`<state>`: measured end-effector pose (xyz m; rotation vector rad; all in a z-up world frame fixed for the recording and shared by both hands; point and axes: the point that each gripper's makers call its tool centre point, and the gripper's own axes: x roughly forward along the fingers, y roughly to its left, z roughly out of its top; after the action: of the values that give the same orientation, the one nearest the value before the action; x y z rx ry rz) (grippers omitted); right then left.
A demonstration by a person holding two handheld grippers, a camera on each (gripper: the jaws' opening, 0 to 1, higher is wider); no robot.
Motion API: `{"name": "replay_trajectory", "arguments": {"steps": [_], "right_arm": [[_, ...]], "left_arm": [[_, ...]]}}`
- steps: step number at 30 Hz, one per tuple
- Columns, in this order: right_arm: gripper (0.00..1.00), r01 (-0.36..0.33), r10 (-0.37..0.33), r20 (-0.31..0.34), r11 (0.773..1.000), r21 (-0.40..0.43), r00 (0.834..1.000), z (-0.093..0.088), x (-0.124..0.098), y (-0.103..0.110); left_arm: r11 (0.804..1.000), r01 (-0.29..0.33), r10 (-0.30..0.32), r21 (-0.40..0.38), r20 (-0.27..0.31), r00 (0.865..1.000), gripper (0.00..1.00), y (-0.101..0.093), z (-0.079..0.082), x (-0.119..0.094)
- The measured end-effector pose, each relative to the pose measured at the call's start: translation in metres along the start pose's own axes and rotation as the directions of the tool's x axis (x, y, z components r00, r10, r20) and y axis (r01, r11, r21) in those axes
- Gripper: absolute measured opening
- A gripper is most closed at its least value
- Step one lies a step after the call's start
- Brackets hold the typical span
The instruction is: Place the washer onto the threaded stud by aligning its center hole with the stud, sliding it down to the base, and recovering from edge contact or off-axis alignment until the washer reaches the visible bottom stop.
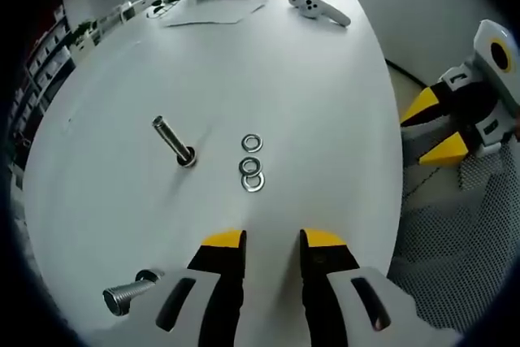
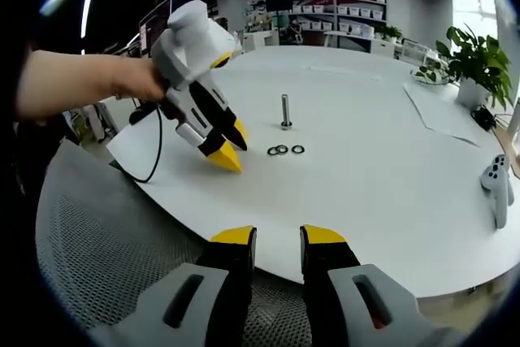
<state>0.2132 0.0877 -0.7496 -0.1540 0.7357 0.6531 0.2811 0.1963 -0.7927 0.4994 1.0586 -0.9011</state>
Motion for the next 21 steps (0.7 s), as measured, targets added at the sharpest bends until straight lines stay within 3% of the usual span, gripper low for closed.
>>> {"name": "replay_trajectory", "arguments": {"steps": [10,21], "right_arm": [[0.24,-0.012,0.012,-0.006,1.000,0.001,1.000,-0.001,0.001,0.002],[0.24,-0.013,0.013,0.005,1.000,0.006,1.000,0.000,0.000,0.002]], "left_arm": [[0.997,-0.043,0.044,0.066,-0.023,0.999,0.22,0.009,0.023,0.011],[0.990,-0.017,0.027,0.141,-0.071,0.997,0.19,0.007,0.035,0.017]]}}
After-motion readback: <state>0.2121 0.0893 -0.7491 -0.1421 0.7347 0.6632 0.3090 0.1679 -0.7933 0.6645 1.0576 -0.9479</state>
